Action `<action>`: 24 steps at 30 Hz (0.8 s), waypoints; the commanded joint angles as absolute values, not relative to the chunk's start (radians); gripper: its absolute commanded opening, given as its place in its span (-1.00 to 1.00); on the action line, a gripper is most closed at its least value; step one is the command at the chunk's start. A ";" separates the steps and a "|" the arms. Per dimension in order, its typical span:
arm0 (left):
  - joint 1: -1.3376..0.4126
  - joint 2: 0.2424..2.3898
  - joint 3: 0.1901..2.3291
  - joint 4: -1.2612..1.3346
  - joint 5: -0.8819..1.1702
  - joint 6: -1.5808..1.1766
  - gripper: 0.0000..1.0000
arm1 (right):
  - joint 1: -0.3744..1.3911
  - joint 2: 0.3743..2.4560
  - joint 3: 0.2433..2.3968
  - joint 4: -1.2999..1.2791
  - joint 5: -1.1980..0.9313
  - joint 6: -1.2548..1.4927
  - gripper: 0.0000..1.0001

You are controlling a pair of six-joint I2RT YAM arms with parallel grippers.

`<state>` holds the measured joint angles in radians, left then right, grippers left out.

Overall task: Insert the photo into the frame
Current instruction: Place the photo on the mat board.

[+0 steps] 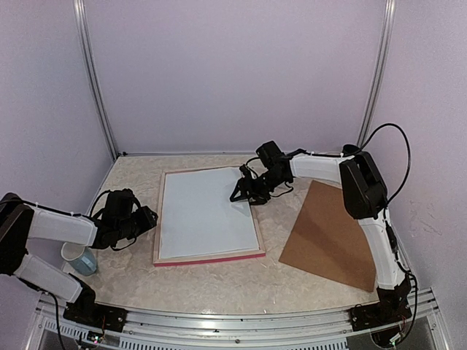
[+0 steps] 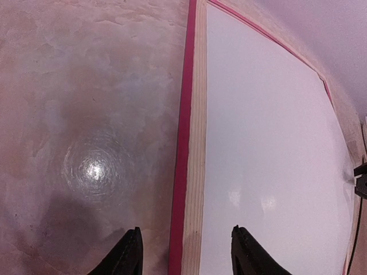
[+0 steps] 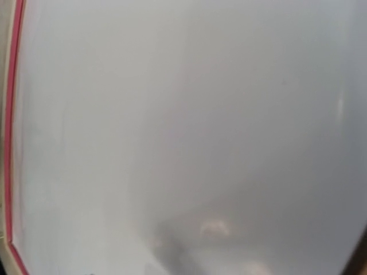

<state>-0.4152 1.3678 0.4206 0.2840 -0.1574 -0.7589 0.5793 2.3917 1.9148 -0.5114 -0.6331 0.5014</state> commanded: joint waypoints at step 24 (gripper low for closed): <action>-0.481 1.306 0.439 0.230 -0.231 -0.749 0.13 | 0.693 2.238 1.831 -0.624 -0.360 0.315 0.23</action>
